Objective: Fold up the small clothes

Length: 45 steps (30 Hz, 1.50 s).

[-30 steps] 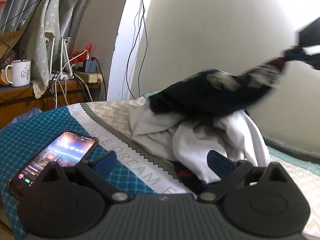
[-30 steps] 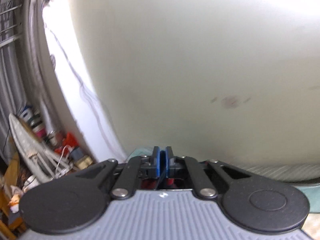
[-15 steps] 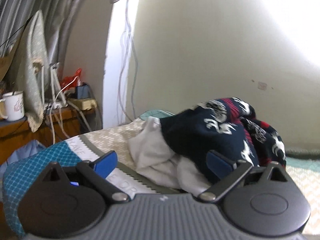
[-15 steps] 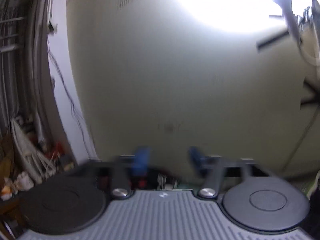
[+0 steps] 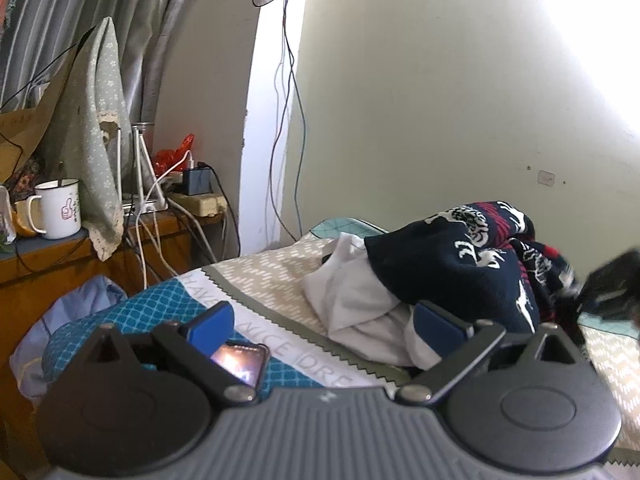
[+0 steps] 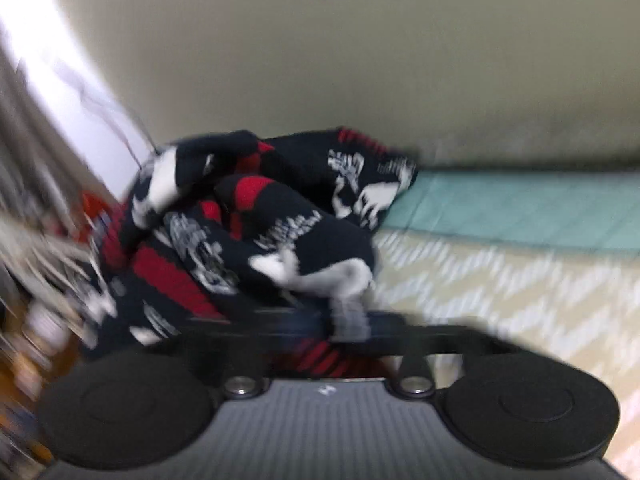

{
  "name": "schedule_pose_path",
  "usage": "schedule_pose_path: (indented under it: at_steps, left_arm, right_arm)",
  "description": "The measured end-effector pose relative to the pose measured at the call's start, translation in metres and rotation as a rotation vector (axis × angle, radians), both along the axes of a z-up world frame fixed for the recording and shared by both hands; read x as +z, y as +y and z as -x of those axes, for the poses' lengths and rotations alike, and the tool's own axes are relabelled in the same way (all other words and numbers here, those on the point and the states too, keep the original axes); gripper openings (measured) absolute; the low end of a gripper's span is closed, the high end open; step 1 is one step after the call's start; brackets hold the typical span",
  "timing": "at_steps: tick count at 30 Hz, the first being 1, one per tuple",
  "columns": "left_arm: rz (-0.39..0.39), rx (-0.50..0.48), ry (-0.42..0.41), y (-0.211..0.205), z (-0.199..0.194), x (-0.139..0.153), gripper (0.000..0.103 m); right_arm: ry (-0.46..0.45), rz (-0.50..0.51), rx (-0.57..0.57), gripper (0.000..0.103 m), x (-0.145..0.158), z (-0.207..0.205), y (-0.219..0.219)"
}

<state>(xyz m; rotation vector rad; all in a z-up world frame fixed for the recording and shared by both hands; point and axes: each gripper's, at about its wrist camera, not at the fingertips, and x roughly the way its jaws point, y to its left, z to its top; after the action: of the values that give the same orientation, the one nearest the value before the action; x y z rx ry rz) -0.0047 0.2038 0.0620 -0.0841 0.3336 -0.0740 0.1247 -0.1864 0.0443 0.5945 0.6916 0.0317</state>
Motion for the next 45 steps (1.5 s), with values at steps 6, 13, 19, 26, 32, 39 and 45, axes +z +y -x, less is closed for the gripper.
schedule_pose_path:
  at_steps: [6,13,19,26,32,39,45]
  left_arm:
    - [0.027,0.006,-0.037,-0.001,0.0,0.018,0.099]
    - [0.026,-0.055,-0.064,-0.029,-0.013,0.03,0.099]
    - [-0.071,-0.244,-0.018,-0.097,-0.033,0.017,0.098]
    - [-0.391,-0.235,0.043,-0.164,-0.078,-0.039,0.093]
    - [-0.427,-0.005,0.111,-0.153,-0.173,-0.038,0.092]
    - [-0.271,-0.207,0.086,-0.17,-0.135,0.002,0.092]
    - [-0.099,-0.672,0.252,-0.231,-0.08,0.014,0.096]
  right_arm:
    - [-0.373,-0.044,0.097,0.003,0.135,0.096,-0.015]
    - [-0.545,0.197,0.193,0.003,0.195,0.264,-0.012]
    - [-0.521,0.151,-0.032,0.003,0.153,0.354,-0.048]
    - [-0.524,0.033,-0.209,0.004,0.105,0.401,-0.066]
    - [-0.681,-0.026,-0.235,0.004,0.104,0.437,-0.074]
    - [-0.508,0.152,-0.026,0.067,0.098,0.457,-0.054]
    - [-0.396,0.036,-0.223,0.067,0.066,0.466,-0.101]
